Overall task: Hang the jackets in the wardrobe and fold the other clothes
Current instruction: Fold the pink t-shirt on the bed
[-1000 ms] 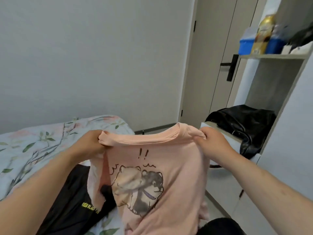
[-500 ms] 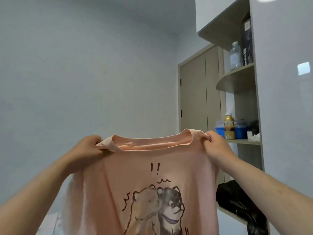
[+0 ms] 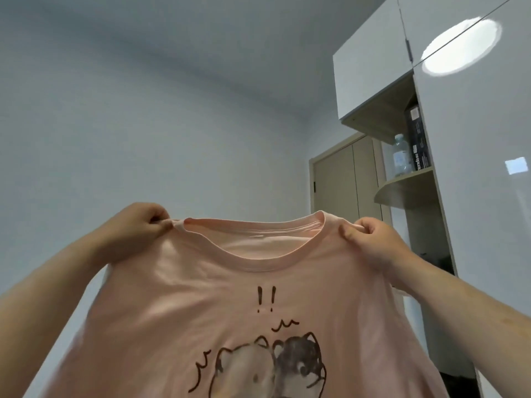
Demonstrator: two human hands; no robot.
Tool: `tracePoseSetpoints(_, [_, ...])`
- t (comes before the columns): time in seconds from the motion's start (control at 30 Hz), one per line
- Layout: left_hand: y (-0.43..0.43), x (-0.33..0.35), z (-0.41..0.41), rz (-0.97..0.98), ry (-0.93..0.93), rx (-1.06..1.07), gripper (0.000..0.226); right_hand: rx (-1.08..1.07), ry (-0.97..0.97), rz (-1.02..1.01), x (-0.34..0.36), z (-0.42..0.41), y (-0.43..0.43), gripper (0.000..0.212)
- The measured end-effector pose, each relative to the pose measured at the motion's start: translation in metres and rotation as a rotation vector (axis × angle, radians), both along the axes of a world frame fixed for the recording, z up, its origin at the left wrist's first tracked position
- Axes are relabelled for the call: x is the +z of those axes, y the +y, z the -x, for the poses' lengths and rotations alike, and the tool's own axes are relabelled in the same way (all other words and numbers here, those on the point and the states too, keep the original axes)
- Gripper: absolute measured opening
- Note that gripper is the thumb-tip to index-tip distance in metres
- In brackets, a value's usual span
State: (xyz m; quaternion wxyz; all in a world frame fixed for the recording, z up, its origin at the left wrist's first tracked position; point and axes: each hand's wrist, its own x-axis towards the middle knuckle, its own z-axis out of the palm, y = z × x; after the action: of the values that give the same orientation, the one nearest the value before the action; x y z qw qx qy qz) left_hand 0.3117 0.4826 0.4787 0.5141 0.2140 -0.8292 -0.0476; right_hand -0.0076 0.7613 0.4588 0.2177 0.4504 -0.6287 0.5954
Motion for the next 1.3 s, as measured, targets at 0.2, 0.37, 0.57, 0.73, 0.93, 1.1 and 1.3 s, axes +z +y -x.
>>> tracePoseSetpoints(0.2, [-0.035, -0.060, 0.019, -0.013, -0.118, 0.125, 0.027, 0.033, -0.070, -0.079, -0.048, 0.011, -0.045, 0.035])
tracePoseSetpoints(0.37, [-0.069, -0.164, 0.026, -0.116, -0.144, 0.147, 0.027, 0.098, -0.181, -0.299, -0.159, 0.031, -0.090, 0.039])
tracePoseSetpoints(0.57, [-0.116, -0.332, 0.051, -0.328, -0.329, 0.165, 0.028, 0.131, -0.377, -0.595, -0.305, 0.058, -0.144, 0.033])
tracePoseSetpoints(0.73, [-0.150, -0.452, 0.070, -0.488, -0.349, 0.243, 0.027, 0.152, -0.394, -0.858, -0.415, 0.082, -0.191, 0.022])
tracePoseSetpoints(0.93, [-0.182, -0.551, 0.097, -0.567, -0.346, 0.400, 0.028, 0.136, -0.391, -0.934, -0.510, 0.102, -0.246, 0.024])
tracePoseSetpoints(1.1, [-0.202, -0.602, 0.113, -0.630, -0.430, 0.493, 0.027, 0.133, -0.386, -1.005, -0.560, 0.115, -0.283, 0.022])
tracePoseSetpoints(1.3, [-0.207, -0.664, 0.117, -0.527, -0.615, 0.584, 0.040, 0.081, -0.222, -1.189, -0.618, 0.121, -0.306, 0.029])
